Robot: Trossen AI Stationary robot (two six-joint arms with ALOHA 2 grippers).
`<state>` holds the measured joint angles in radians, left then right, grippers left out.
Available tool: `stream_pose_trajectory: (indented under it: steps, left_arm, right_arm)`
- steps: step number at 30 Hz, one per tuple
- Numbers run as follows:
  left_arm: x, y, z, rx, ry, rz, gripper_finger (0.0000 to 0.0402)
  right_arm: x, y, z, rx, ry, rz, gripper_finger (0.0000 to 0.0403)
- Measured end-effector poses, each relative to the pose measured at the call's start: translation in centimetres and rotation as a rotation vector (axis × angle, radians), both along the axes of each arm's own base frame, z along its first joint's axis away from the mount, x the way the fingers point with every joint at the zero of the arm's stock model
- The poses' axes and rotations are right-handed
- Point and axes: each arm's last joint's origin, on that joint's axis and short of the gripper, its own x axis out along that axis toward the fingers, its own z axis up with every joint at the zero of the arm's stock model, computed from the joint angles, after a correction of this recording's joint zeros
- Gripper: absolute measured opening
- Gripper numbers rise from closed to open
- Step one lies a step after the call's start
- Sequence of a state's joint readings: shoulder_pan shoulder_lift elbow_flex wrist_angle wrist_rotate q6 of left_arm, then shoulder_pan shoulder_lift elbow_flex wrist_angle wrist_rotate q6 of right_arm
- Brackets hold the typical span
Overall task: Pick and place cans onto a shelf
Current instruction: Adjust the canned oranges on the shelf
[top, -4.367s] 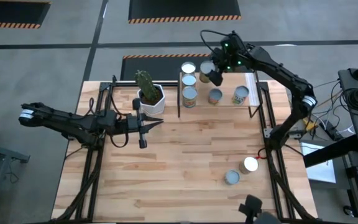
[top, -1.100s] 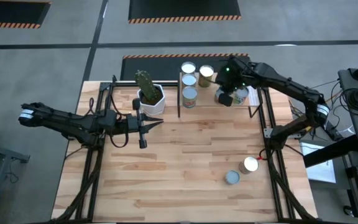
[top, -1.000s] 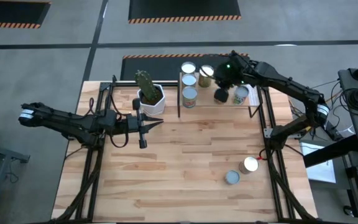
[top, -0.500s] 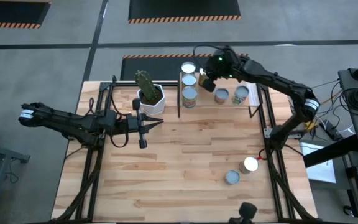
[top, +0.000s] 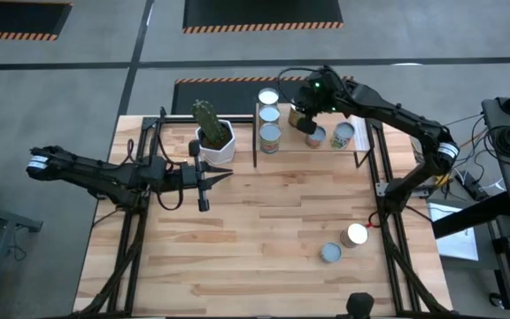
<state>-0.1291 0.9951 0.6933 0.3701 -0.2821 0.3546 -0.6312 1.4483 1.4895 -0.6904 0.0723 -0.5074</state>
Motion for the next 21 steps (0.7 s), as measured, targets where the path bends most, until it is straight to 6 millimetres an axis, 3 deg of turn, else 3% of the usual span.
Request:
stream_pose_trajectory:
  steps: [7,13,21]
  left_arm:
    - [0.0,0.0,0.0,0.000,0.000,0.000,0.0006]
    - [0.0,0.0,-0.1,0.004,0.013,0.000,0.0006]
    - [0.0,0.0,-0.1,0.005,0.013,0.000,0.0006]
  right_arm:
    - [-0.5,0.3,2.1,0.010,-0.033,-0.031,0.0013]
    - [-1.6,1.5,3.4,0.187,-0.012,0.031,0.0013]
    - [-2.0,1.3,1.8,0.267,0.048,0.013,0.0013]
